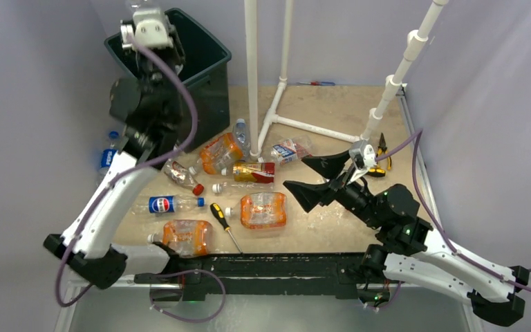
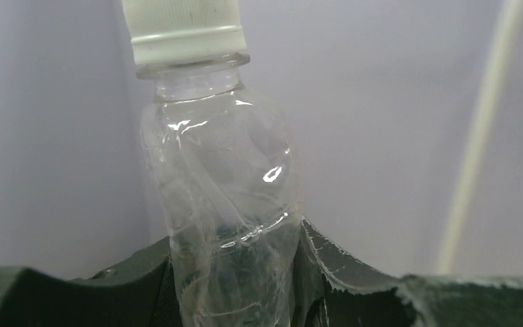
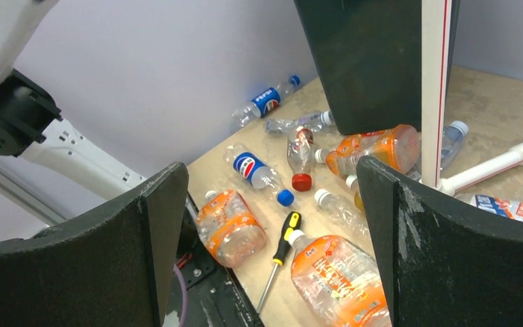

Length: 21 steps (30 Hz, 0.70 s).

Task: Put the plastic bottles in the bin
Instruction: Place the plastic bottle in the trash bin.

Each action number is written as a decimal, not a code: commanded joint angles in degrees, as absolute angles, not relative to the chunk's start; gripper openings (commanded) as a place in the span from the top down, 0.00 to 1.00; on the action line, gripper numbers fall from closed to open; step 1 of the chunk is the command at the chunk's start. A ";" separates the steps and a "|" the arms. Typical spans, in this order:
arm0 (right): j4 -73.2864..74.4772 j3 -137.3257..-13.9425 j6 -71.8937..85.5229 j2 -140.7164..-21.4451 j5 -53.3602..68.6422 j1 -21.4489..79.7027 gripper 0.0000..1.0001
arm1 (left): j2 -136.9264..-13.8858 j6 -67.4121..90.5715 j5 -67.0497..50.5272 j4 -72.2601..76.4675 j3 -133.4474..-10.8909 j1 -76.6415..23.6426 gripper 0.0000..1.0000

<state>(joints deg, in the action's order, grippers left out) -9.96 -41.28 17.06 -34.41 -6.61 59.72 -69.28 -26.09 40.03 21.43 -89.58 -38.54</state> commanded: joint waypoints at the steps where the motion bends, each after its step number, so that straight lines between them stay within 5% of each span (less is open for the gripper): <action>1: -11.39 -40.82 17.45 -34.14 -7.43 59.85 0.06 | -76.88 -7.60 31.94 9.21 -96.32 -23.37 0.80; 7: -11.56 -39.16 17.49 -34.08 -7.69 59.85 0.06 | -86.62 4.80 25.92 5.49 -102.79 -9.13 0.80; 21: -11.79 -36.24 17.06 -34.39 -10.48 59.85 0.06 | -97.06 5.30 31.67 15.54 -100.26 -5.99 0.78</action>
<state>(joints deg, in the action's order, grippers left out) -10.28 -36.25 17.10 -36.21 -7.68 59.72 -93.82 3.14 30.94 12.80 -98.91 -7.11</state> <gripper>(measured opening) 0.942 0.406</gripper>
